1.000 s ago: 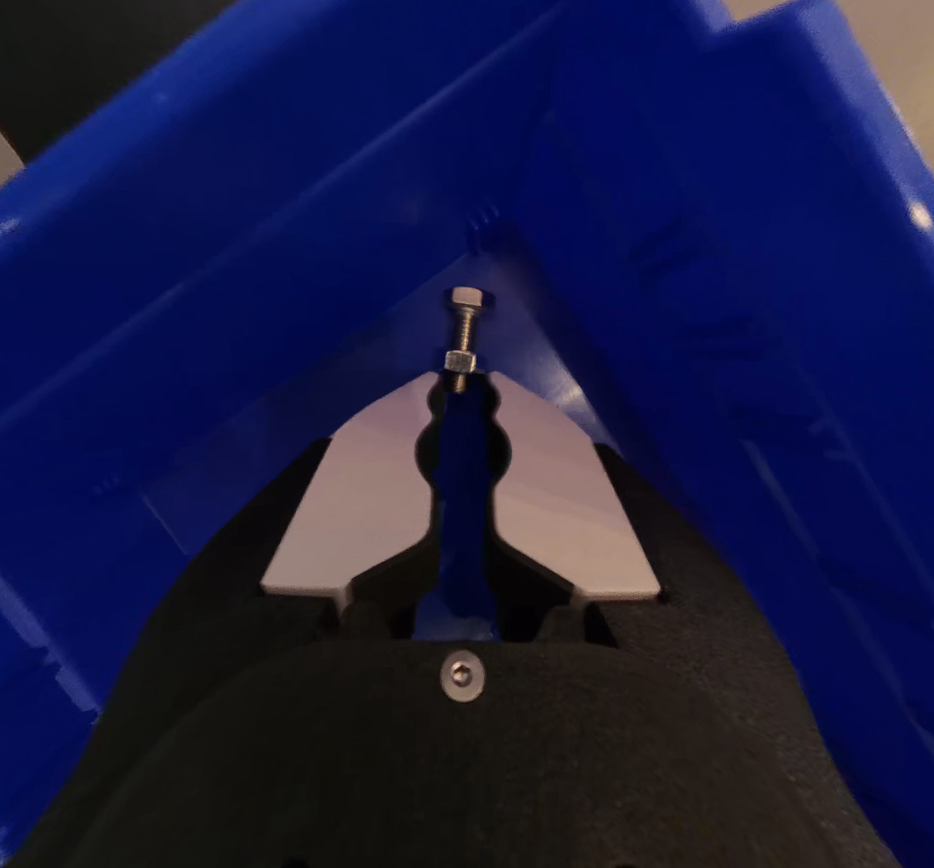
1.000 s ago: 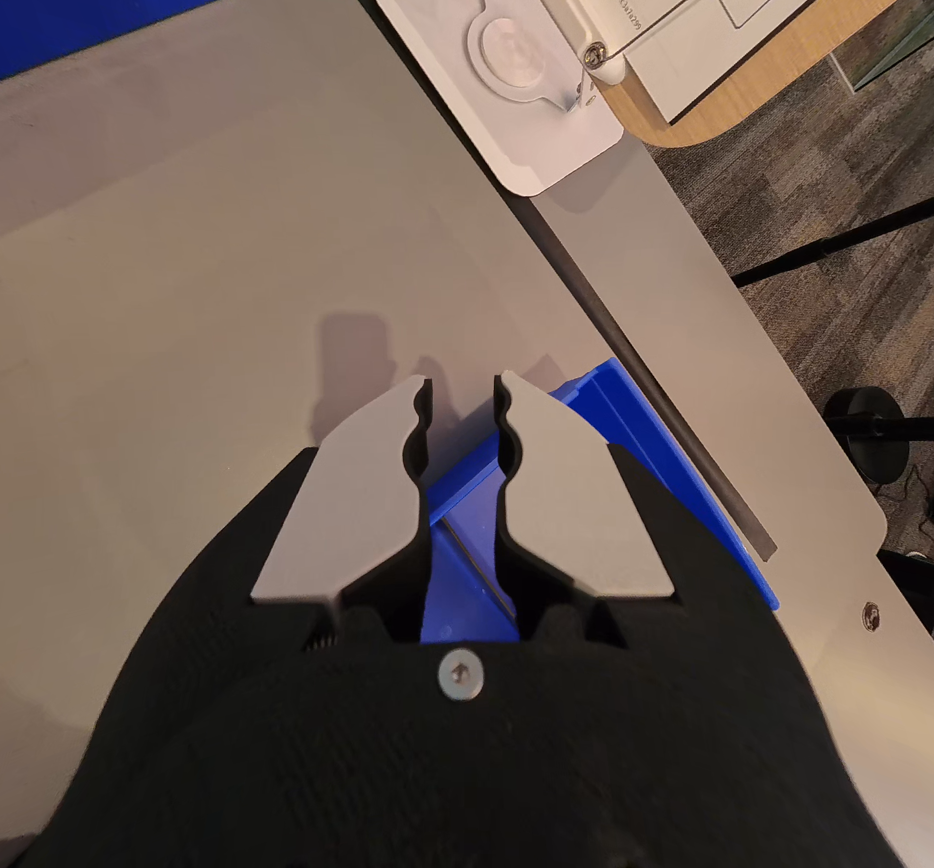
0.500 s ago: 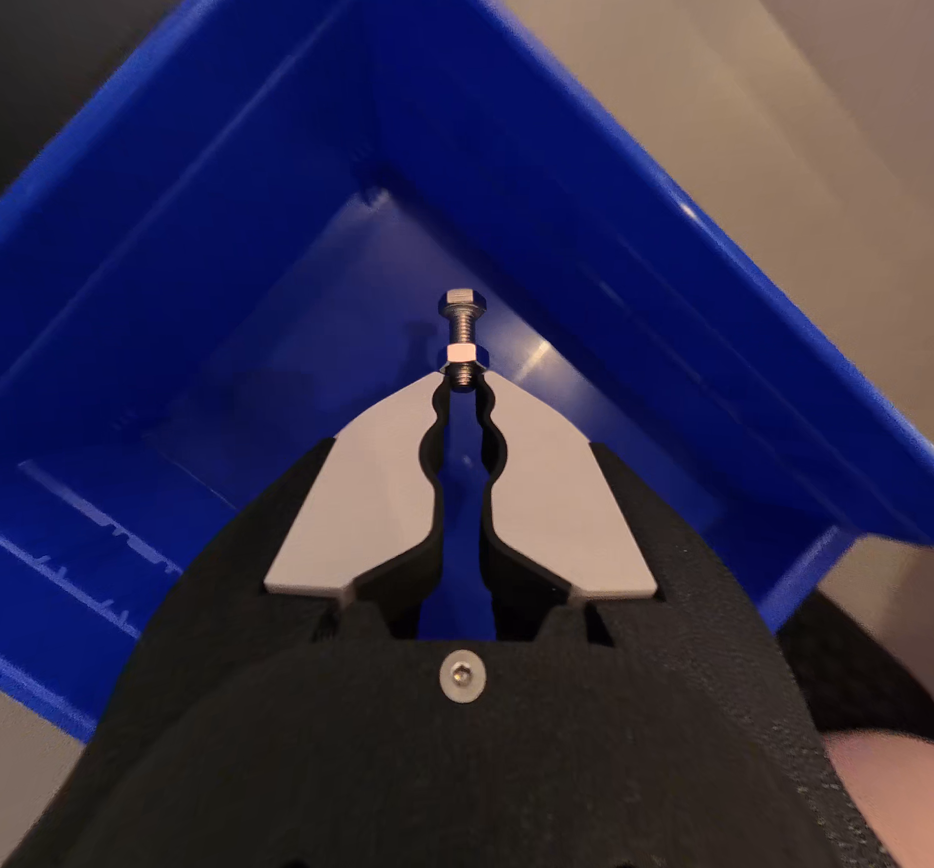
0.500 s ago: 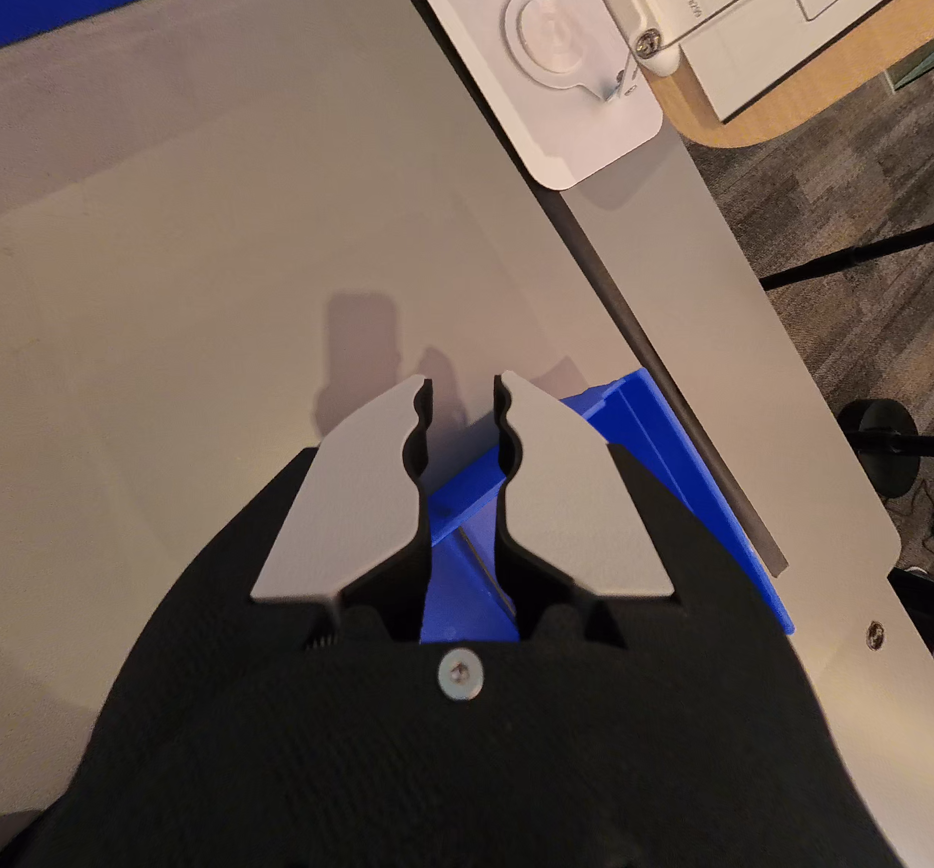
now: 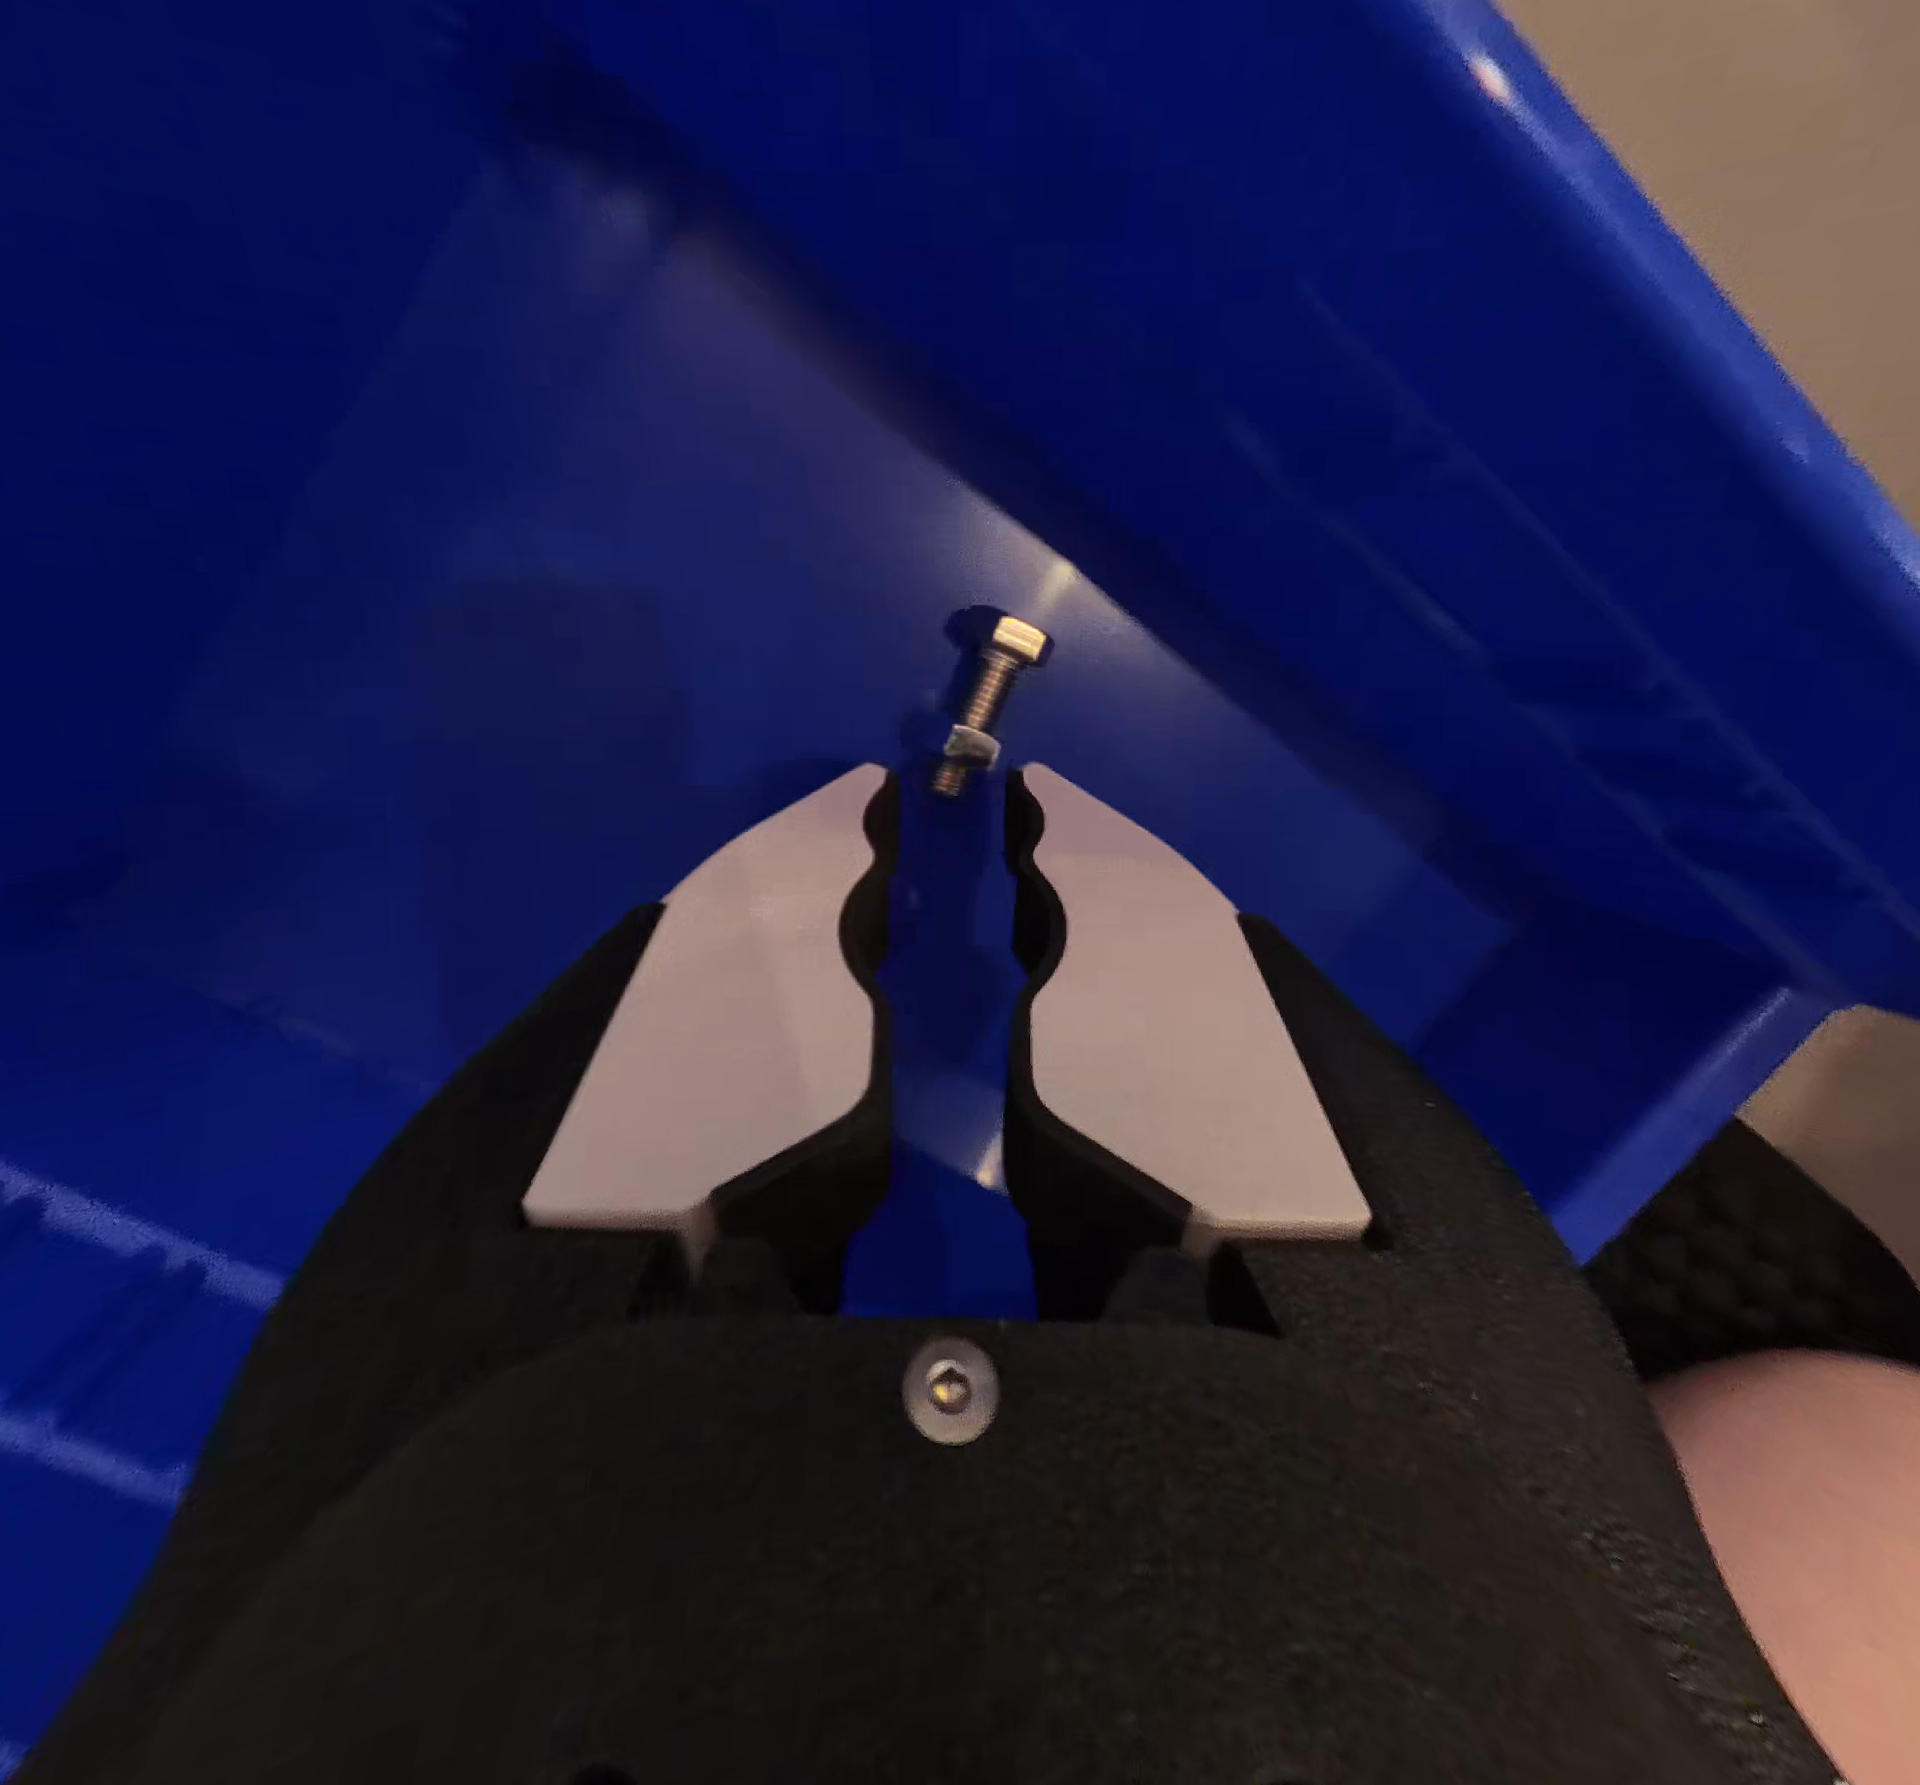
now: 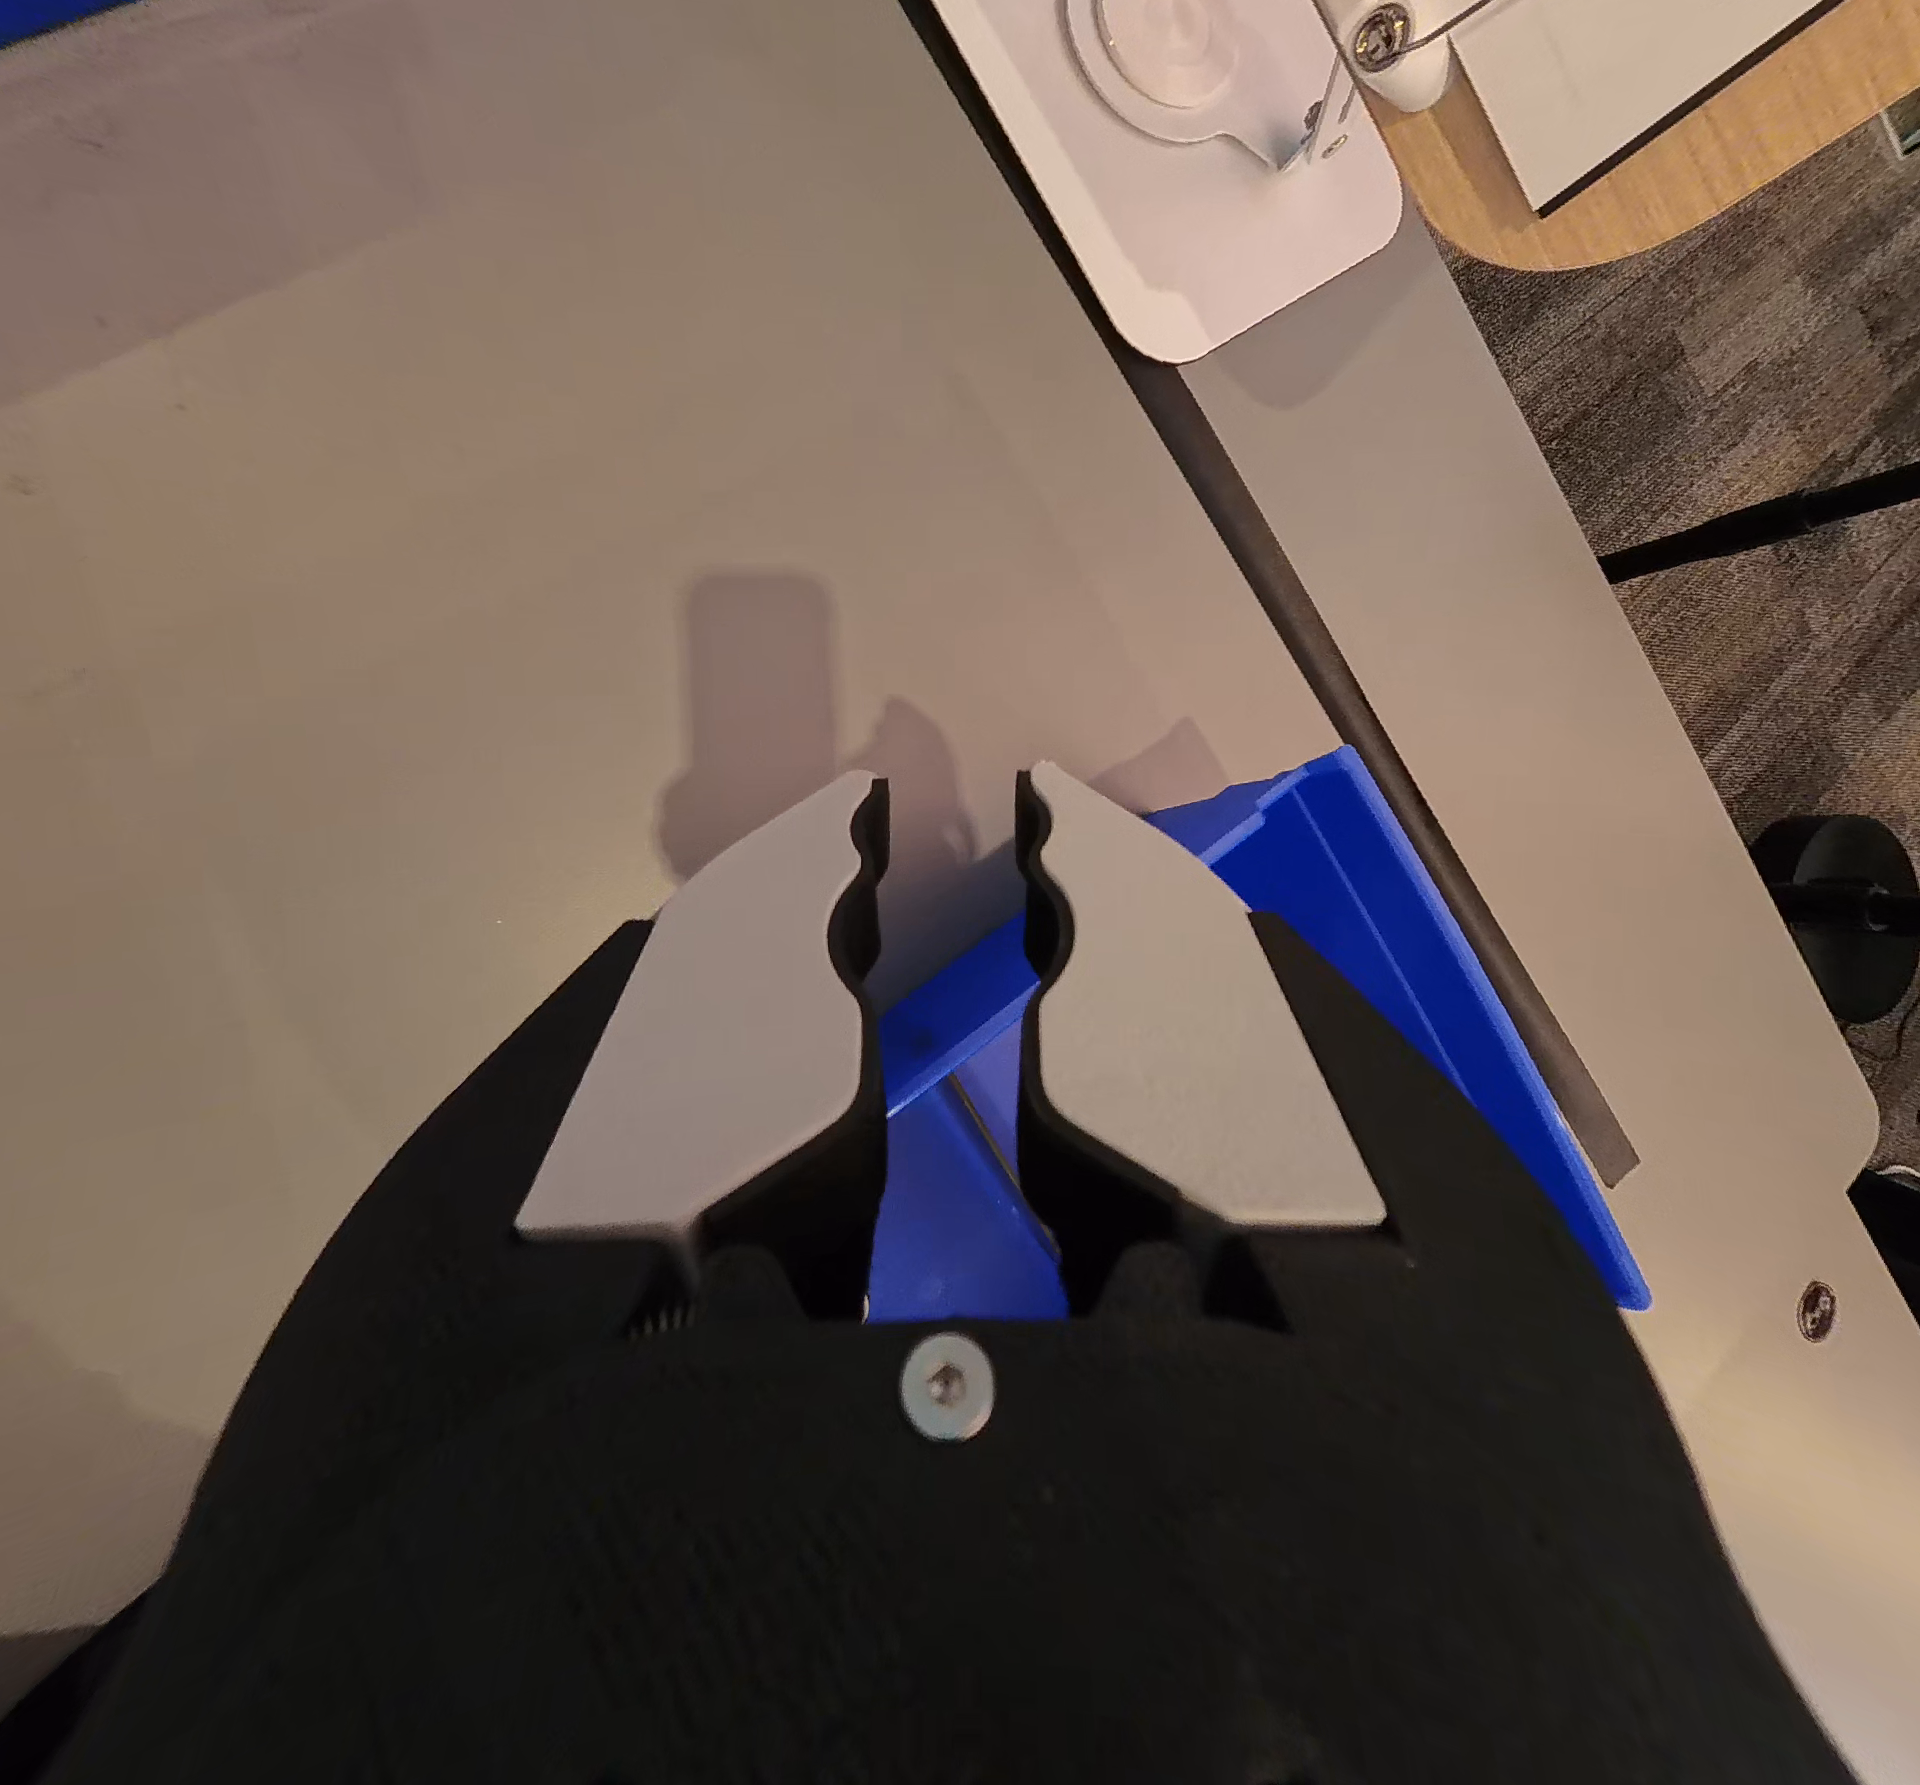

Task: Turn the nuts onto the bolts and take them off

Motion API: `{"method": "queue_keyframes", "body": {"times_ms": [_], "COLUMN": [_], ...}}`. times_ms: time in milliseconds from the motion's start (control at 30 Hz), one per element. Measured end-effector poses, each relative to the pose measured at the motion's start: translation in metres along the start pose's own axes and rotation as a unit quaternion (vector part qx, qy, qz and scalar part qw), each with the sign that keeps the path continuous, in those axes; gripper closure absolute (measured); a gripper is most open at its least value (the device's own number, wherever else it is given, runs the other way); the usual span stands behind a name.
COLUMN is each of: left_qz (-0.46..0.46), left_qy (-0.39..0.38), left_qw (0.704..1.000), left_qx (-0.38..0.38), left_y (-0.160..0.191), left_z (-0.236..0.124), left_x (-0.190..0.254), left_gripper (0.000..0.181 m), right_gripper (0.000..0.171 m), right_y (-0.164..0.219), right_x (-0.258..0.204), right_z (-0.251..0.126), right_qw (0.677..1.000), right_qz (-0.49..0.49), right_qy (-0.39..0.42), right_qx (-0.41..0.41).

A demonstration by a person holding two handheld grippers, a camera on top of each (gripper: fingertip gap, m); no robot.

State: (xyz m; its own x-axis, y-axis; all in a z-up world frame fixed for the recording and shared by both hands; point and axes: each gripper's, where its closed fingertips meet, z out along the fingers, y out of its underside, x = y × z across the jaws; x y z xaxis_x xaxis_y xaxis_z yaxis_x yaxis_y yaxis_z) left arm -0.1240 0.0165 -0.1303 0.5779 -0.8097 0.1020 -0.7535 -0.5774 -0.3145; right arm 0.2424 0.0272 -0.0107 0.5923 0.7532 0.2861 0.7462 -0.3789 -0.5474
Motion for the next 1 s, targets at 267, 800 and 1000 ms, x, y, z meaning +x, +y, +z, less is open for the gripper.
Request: {"method": "queue_keyframes", "body": {"times_ms": [267, 800, 1000], "left_qz": [0.024, 0.068, 0.005], "left_qy": [-0.034, -0.047, -0.035], "left_qw": [0.999, 0.995, 0.978], "left_qx": [0.017, -0.059, 0.207], "left_y": [-0.02, -0.009, -0.077], "left_z": [-0.005, 0.024, -0.057], "left_x": [0.003, 0.001, 0.004], "left_gripper": [0.151, 0.171, 0.172], "right_gripper": [0.147, 0.147, 0.147], "right_y": [0.003, 0.006, -0.019], "right_x": [-0.003, -0.007, -0.011], "right_z": [0.003, 0.009, 0.008], "right_qw": [1.0, 0.999, 0.999], "right_qz": [-0.01, -0.02, -0.004], "right_qy": [-0.003, -0.013, -0.024], "right_qx": [-0.01, -0.026, 0.041]}}
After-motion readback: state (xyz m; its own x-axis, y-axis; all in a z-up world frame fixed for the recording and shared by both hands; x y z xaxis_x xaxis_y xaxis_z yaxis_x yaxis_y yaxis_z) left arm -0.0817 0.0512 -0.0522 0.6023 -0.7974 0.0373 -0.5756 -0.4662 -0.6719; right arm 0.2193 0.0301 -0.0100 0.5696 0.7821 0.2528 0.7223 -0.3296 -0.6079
